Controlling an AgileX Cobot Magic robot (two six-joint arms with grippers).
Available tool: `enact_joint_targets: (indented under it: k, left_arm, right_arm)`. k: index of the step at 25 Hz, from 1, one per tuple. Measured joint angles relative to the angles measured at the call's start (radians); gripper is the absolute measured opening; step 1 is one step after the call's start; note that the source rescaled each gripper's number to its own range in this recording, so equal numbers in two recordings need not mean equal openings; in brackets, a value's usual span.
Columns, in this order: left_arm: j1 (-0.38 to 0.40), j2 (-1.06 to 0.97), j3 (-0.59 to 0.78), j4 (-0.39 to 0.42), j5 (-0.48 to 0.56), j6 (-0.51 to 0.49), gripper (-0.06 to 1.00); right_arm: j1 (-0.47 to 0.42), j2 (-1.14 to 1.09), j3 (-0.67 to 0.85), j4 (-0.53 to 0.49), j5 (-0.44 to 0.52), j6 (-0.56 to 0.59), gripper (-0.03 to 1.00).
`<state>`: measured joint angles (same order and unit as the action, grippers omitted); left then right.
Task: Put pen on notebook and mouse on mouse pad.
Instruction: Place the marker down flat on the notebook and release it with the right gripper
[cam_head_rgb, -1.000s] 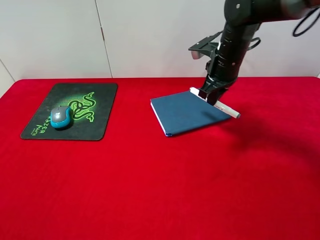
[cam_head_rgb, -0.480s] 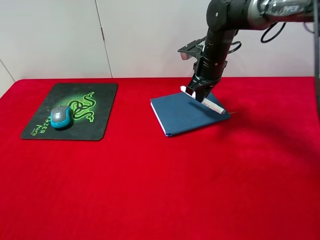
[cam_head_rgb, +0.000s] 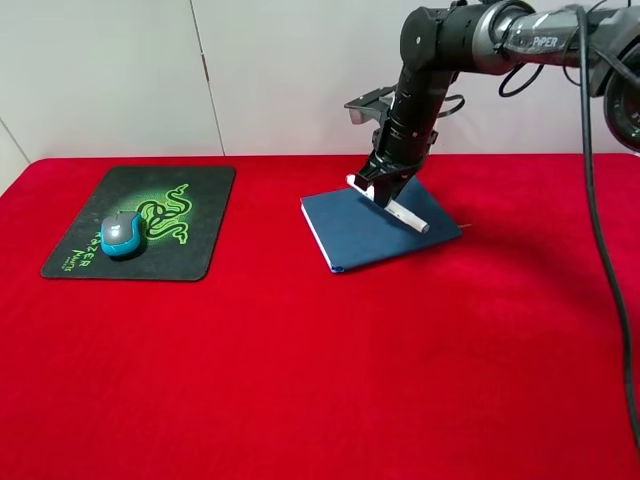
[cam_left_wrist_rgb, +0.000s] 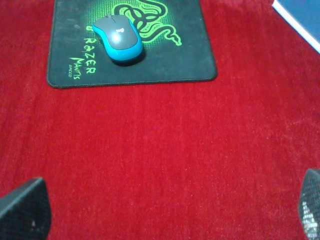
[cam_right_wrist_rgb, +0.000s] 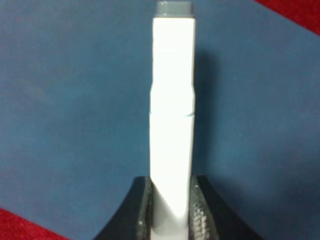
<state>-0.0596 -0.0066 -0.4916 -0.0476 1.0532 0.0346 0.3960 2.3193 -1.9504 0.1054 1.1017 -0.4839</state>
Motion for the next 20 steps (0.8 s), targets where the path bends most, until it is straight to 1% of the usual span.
enact_joint_targets:
  k: [12,13,14,15,16,17,18,19,20]
  left_arm:
    - [0.0,0.0,0.0,0.0,0.0,0.0,1.0]
    - [0.0,0.0,0.0,0.0,0.0,0.0,1.0]
    - [0.0,0.0,0.0,0.0,0.0,0.0,1.0]
    - [0.0,0.0,0.0,0.0,0.0,0.0,1.0]
    - [0.0,0.0,0.0,0.0,0.0,0.0,1.0]
    - [0.0,0.0,0.0,0.0,0.0,0.0,1.0]
    - [0.0,0.0,0.0,0.0,0.0,0.0,1.0]
    - [0.0,0.0,0.0,0.0,0.0,0.0,1.0]
    - [0.0,0.0,0.0,0.0,0.0,0.0,1.0]
  right_arm:
    - [0.0,0.003,0.0,0.002,-0.001,0.019,0.01]
    - [0.0,0.003,0.0,0.003,-0.001,0.02,0.02]
    - [0.0,0.003,0.0,0.008,-0.001,0.023,0.08]
    - [0.0,0.003,0.0,0.015,-0.001,0.025,0.23]
    - [0.0,0.003,0.0,0.026,-0.001,0.027,0.47]
    - [0.0,0.003,0.0,0.036,-0.001,0.028,0.69]
    - [0.0,0.003,0.0,0.043,-0.001,0.032,0.8]
    - [0.0,0.003,0.0,0.046,-0.001,0.035,0.88]
    - [0.0,0.003,0.0,0.049,-0.001,0.036,0.93]
